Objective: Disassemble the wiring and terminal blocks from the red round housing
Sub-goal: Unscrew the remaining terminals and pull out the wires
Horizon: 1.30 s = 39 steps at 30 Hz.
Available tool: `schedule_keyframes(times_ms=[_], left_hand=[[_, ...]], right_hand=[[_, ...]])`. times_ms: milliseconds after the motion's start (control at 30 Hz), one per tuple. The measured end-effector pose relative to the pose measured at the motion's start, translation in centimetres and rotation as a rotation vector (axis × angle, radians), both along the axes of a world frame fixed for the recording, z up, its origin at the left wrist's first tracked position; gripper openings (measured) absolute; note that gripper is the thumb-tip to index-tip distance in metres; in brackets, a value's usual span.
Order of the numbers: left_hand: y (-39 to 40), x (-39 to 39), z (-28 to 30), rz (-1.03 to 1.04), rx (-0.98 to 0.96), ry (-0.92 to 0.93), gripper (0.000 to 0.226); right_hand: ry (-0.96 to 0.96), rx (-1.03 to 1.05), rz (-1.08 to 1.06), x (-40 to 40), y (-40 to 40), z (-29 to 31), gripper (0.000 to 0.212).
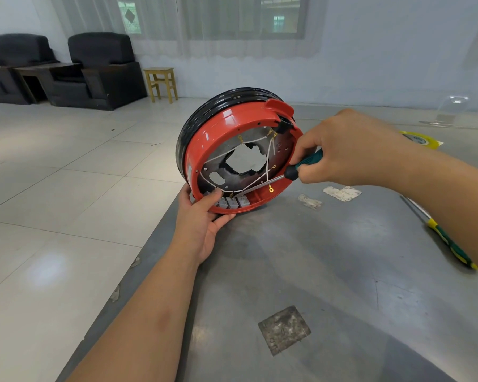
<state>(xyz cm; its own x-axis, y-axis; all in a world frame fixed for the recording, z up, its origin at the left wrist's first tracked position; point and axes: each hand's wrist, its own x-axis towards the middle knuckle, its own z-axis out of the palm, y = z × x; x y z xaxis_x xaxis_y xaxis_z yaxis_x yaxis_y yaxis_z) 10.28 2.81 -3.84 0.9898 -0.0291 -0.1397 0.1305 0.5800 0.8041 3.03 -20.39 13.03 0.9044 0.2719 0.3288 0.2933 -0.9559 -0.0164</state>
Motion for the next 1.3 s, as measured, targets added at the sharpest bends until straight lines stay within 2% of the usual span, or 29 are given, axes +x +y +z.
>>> schedule_keyframes(times_ms=[400, 667, 867, 1033, 1300], left_hand=[[-0.2, 0.1, -0.3, 0.002, 0.030, -0.014, 0.069], [-0.2, 0.2, -0.5, -0.006, 0.023, -0.030, 0.070], [-0.1, 0.3, -0.6, -0.019, 0.047, -0.022, 0.080], [-0.2, 0.4, -0.7, -0.025, 0.081, -0.026, 0.091], [-0.4, 0.4, -1.1, -0.019, 0.139, -0.076, 0.090]], right_hand=[[0.015, 0.021, -0.004, -0.5, 0.2, -0.2, 0.018], [0.051, 0.066, 0.011, -0.5, 0.4, 0.0, 0.021], [-0.003, -0.008, 0.008, -1.1, 0.6, -0.5, 0.029], [-0.010, -0.026, 0.017, -1.5, 0.7, -0.5, 0.023], [-0.056, -0.097, 0.013, -2.5, 0.8, -1.9, 0.021]])
